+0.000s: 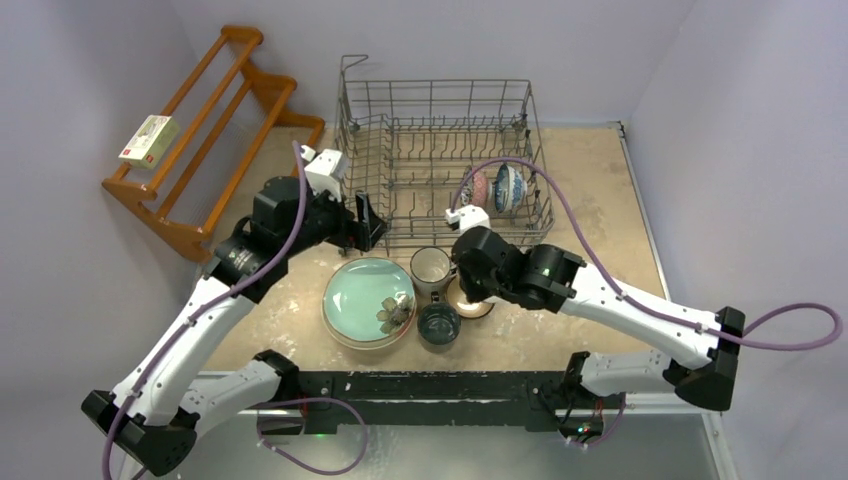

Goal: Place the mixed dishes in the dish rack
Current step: Pick up the bowl from the center of the board, then insert the bowl into the dish rack.

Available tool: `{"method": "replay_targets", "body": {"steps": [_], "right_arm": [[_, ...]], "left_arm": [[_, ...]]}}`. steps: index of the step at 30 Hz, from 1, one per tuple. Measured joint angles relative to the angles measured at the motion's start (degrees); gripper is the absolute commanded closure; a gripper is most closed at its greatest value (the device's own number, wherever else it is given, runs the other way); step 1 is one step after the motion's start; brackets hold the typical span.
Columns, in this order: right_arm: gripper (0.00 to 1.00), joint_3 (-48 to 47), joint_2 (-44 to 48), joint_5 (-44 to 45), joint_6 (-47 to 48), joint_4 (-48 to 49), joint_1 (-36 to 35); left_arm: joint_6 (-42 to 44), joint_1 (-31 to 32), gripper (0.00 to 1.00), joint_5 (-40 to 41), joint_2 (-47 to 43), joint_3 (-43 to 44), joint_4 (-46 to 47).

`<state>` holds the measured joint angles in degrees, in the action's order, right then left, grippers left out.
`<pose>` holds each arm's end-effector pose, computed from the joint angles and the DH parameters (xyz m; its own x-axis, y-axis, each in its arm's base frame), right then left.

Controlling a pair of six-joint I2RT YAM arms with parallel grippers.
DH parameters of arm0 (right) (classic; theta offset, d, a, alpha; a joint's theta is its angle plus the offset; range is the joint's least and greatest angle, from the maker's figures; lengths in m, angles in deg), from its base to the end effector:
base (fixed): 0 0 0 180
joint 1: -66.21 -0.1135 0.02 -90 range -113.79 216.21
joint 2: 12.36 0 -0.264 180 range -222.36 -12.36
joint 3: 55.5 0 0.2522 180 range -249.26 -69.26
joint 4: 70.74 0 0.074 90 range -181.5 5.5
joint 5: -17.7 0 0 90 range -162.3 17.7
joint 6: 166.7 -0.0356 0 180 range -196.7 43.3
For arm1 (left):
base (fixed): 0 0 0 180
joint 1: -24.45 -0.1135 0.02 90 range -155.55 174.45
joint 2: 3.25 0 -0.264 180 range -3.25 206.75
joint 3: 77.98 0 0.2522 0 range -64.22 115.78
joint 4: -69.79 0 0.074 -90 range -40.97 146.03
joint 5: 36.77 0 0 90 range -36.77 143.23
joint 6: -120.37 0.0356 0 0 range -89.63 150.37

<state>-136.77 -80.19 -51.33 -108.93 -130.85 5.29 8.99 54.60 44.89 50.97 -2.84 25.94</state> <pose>0.1274 0.2029 0.3386 -0.6706 -0.1813 -0.7193 -0.4008 0.9045 0.1457 0.1719 -0.1058 0.3752 -0.5370 -0.1052 -0.8370 0.4475 0.8056 -0.3884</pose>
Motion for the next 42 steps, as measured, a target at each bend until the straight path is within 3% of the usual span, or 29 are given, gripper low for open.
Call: {"method": "replay_targets", "body": {"steps": [7,18,31,36,42], "right_arm": [[1.0,-2.7,-4.6,-1.3,11.5,8.3,-6.4],[1.0,0.3,-4.0,-9.3,34.9,23.1,-10.9],[1.0,0.2,-5.7,-19.1,62.6,23.9,-11.0],[1.0,-1.1,-7.4,-19.1,69.5,22.1,-11.1],[1.0,-3.8,-10.0,-18.6,74.3,20.7,-11.1]], "left_arm": [[1.7,0.0,0.15,-2.6,3.1,8.4,-7.0],[3.0,0.0,0.16,-5.3,3.3,10.9,-14.8],[4.4,0.0,0.2,-9.8,4.0,11.3,-18.1],[4.6,0.0,0.26,-10.3,5.4,11.3,-19.0],[4.7,0.3,0.41,-10.1,7.7,11.3,-19.5]]}}
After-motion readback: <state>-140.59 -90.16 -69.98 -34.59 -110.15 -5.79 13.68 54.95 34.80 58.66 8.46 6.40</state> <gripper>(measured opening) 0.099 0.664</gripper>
